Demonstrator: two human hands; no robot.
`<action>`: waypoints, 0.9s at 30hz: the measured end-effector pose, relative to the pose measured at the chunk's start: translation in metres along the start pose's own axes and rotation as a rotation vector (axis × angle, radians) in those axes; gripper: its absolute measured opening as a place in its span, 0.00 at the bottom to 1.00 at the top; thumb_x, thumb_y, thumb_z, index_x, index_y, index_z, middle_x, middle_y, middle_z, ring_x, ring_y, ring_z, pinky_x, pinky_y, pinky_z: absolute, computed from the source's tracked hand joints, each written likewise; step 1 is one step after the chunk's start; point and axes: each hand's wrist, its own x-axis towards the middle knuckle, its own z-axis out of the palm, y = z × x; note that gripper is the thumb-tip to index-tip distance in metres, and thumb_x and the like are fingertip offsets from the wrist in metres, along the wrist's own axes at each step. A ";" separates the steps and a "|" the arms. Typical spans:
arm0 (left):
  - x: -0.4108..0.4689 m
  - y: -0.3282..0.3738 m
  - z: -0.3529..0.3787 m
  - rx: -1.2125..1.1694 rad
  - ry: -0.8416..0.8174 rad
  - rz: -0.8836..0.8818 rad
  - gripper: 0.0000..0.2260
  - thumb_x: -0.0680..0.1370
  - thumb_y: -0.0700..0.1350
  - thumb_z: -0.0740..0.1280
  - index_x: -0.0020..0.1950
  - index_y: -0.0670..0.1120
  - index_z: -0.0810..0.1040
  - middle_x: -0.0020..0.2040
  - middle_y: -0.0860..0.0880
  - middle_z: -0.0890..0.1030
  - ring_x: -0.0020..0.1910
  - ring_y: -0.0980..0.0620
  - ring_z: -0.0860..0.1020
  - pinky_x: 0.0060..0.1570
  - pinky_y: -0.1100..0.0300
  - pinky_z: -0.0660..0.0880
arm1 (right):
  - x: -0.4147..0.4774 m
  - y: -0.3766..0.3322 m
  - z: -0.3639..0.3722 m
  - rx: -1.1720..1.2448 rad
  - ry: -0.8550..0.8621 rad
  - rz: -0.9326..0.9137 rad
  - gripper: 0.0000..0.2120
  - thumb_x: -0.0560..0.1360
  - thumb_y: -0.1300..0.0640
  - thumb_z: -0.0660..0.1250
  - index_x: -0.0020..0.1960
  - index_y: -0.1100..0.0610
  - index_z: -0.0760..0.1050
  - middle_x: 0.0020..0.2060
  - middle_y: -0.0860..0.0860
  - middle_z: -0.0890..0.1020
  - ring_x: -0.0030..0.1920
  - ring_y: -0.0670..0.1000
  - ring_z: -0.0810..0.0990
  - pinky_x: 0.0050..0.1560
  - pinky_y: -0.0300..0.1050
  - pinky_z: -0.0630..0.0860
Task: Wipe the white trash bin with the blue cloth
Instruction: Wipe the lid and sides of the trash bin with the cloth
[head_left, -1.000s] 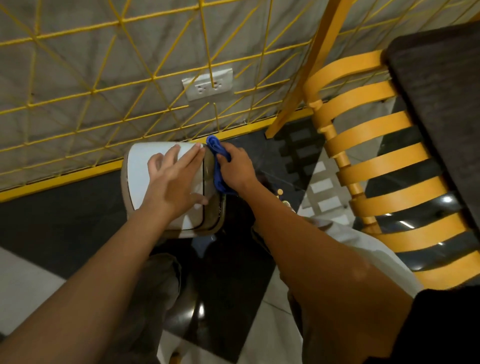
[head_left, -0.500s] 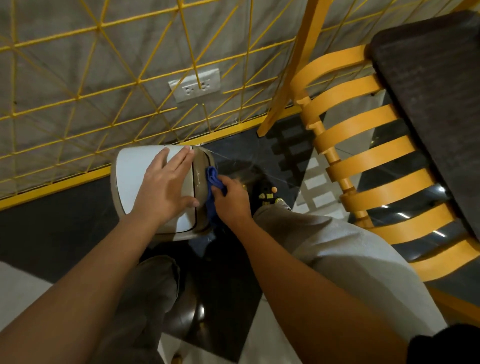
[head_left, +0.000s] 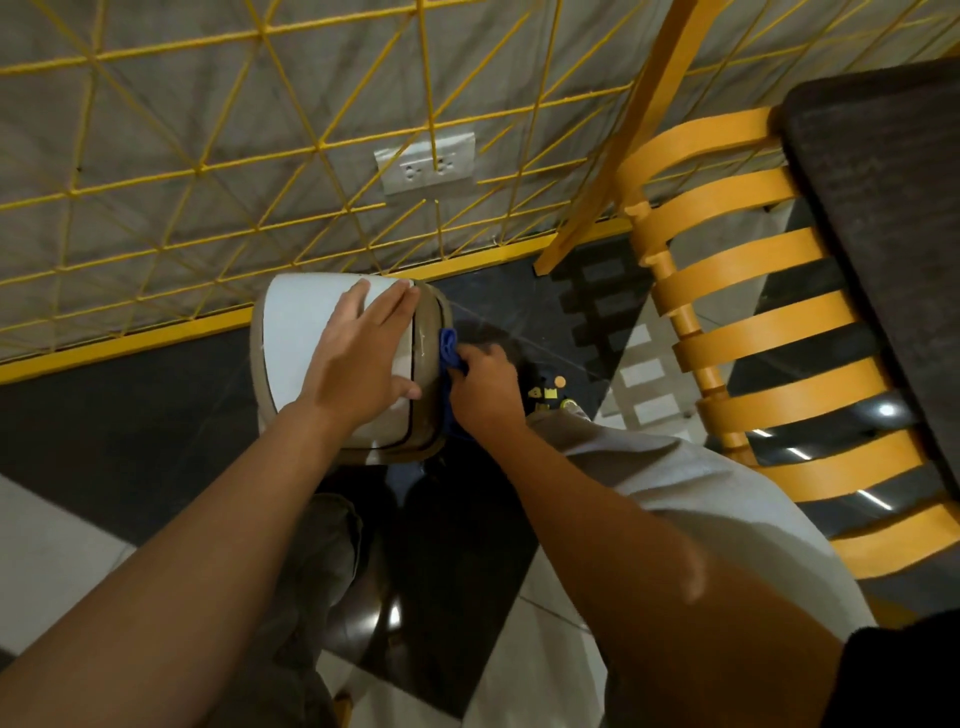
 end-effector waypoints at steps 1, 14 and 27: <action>0.000 0.001 0.000 0.008 0.002 0.002 0.46 0.62 0.49 0.78 0.74 0.42 0.58 0.75 0.47 0.61 0.73 0.36 0.55 0.70 0.46 0.58 | -0.009 0.003 0.004 0.000 0.015 -0.009 0.18 0.79 0.59 0.58 0.68 0.54 0.69 0.65 0.59 0.69 0.63 0.62 0.69 0.61 0.53 0.69; 0.000 0.008 -0.014 0.167 -0.113 -0.013 0.41 0.72 0.56 0.69 0.76 0.46 0.50 0.77 0.50 0.52 0.75 0.42 0.51 0.71 0.52 0.55 | -0.028 0.002 -0.005 0.212 0.149 -0.078 0.17 0.77 0.62 0.60 0.65 0.54 0.72 0.58 0.58 0.76 0.58 0.58 0.74 0.61 0.54 0.71; 0.005 0.007 -0.015 0.218 -0.045 -0.020 0.30 0.77 0.53 0.62 0.75 0.47 0.54 0.75 0.50 0.58 0.72 0.43 0.58 0.64 0.51 0.66 | -0.068 0.027 0.040 0.220 0.175 -0.195 0.20 0.74 0.67 0.64 0.65 0.56 0.74 0.64 0.56 0.75 0.61 0.57 0.73 0.62 0.44 0.71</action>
